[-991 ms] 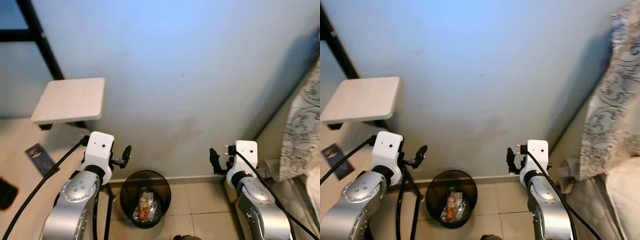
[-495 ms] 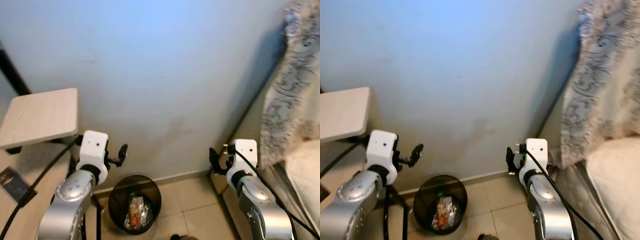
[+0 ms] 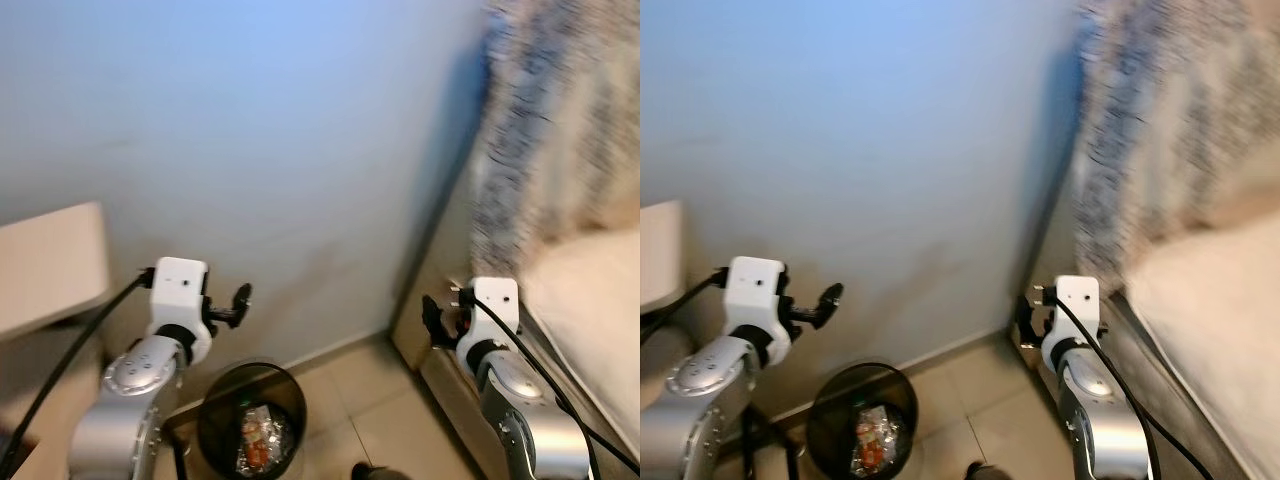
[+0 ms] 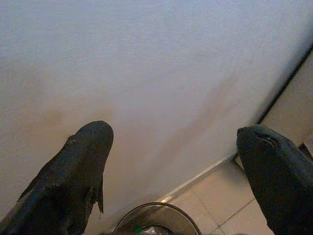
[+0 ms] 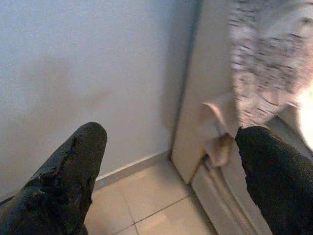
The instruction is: Clean up the room
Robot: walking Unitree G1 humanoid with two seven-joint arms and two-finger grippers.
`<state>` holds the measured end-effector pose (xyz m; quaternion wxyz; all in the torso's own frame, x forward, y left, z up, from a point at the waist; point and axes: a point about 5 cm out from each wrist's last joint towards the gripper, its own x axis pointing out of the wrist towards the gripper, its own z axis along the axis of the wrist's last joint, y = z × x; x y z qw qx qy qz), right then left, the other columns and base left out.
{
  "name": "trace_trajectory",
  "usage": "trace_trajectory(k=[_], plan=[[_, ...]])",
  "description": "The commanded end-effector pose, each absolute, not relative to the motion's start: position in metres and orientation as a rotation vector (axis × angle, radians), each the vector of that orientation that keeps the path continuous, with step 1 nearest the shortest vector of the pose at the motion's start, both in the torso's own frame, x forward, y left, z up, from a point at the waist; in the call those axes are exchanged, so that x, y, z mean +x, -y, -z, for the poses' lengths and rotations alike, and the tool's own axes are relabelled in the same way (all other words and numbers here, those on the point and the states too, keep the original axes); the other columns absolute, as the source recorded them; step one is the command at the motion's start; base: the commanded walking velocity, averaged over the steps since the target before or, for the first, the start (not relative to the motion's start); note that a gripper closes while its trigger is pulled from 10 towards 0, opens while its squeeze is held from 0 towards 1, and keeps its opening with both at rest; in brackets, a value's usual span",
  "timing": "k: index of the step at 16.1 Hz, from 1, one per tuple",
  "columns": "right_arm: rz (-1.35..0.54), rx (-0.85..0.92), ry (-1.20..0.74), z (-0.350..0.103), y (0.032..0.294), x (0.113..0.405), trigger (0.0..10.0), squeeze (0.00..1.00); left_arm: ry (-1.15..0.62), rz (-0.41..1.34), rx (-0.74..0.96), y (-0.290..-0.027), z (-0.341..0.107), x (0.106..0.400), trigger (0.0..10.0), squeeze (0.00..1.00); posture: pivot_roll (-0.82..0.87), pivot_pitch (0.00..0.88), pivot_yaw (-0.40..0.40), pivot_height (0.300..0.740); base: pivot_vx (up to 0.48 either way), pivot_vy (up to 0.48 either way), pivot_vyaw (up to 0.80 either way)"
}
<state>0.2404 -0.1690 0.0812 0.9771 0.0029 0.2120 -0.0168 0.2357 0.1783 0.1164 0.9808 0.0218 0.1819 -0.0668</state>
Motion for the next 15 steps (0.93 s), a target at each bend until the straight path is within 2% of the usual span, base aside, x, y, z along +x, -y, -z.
trace_trajectory(k=[1,4,6,9,12,13,15], plan=[[0.054,0.008,-0.426,-0.084,0.173,0.24,10.0,0.0,-0.361,0.175,0.035,-0.171,-0.12,0.236,10.0,0.0,0.02,0.0,0.014,0.74,0.0,0.0,-0.8],[0.058,0.027,-0.419,-0.085,0.173,0.24,10.0,0.0,-0.343,0.172,0.146,-0.17,-0.12,0.237,10.0,0.0,0.02,0.0,0.013,0.74,0.0,0.0,-0.77],[-0.004,0.038,-0.389,-0.09,0.166,0.243,10.0,0.0,-0.307,0.178,0.213,-0.17,-0.122,0.238,10.0,0.0,0.02,0.0,0.012,0.74,0.0,0.0,-0.76],[-0.001,0.027,-0.397,-0.089,0.164,0.243,10.0,0.0,-0.312,0.149,0.167,-0.171,-0.12,0.24,10.0,0.0,0.03,0.0,0.013,0.74,0.0,0.0,-0.77],[-0.01,0.032,-0.399,-0.088,0.162,0.244,10.0,0.0,-0.313,0.063,0.263,-0.176,-0.116,0.245,10.0,0.0,0.03,0.0,0.017,0.74,0.0,0.0,-0.75],[-0.01,0.032,-0.399,-0.088,0.162,0.245,10.0,0.0,-0.26,0.02,0.279,-0.178,-0.119,0.247,10.0,0.27,0.03,0.0,0.02,0.74,0.0,0.0,-0.76],[-0.01,0.038,-0.399,-0.088,0.162,0.246,10.0,0.0,-0.199,0.005,0.235,-0.177,-0.126,0.25,10.0,0.25,0.03,0.0,0.019,0.74,0.0,0.0,-0.75]])
